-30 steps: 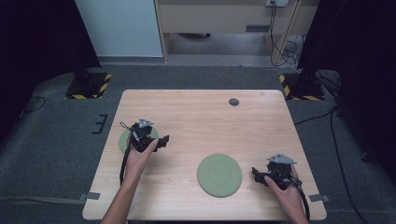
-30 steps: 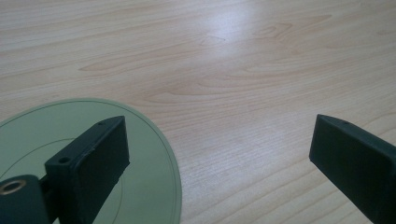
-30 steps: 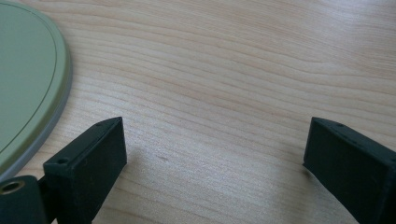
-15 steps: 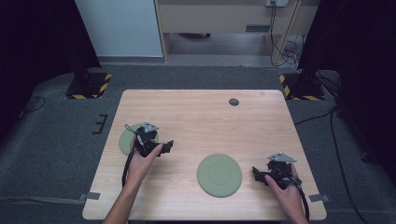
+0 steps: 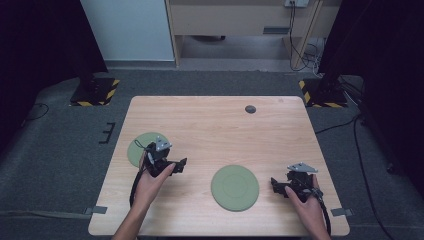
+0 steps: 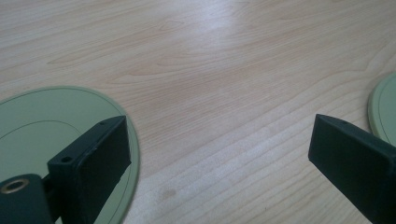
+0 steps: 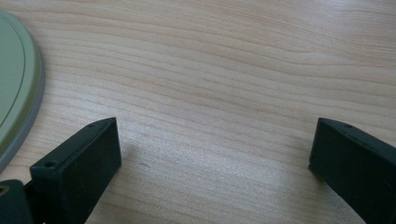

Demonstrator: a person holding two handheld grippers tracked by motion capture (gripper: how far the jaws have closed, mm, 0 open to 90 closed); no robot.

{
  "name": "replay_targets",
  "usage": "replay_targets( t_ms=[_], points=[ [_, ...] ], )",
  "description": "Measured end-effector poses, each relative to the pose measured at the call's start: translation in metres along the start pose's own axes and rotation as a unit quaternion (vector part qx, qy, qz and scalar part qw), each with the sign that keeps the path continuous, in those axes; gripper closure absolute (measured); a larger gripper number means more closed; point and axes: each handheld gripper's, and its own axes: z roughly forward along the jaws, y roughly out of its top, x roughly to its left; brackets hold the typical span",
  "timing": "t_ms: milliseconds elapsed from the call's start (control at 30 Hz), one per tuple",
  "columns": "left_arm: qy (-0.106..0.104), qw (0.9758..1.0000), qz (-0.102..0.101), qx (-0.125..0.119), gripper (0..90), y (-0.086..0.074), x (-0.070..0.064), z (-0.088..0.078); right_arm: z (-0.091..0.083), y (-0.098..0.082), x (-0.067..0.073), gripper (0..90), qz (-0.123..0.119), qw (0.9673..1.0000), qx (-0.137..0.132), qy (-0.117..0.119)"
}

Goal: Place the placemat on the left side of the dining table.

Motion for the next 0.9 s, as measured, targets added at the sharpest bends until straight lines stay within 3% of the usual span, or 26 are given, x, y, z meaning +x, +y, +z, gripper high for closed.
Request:
replay_targets(
  t_ms=[467, 667, 900],
  points=[
    [-0.017, 0.9992, 0.024, 0.027, 4.4, -0.014, -0.011, 0.004, 0.000, 0.000, 0.000, 2.3, 0.000, 1.0000, 0.000, 0.000],
    [-0.028, 0.9980, 0.039, 0.041, 4.3, -0.024, -0.020, 0.007, 0.000, 0.000, 0.000, 2.2, 0.000, 1.0000, 0.000, 0.000],
    [-0.043, 0.9951, 0.062, 0.064, 4.1, -0.035, -0.034, 0.023, 0.000, 0.000, 0.000, 2.2, 0.000, 1.0000, 0.000, 0.000]
  ],
)
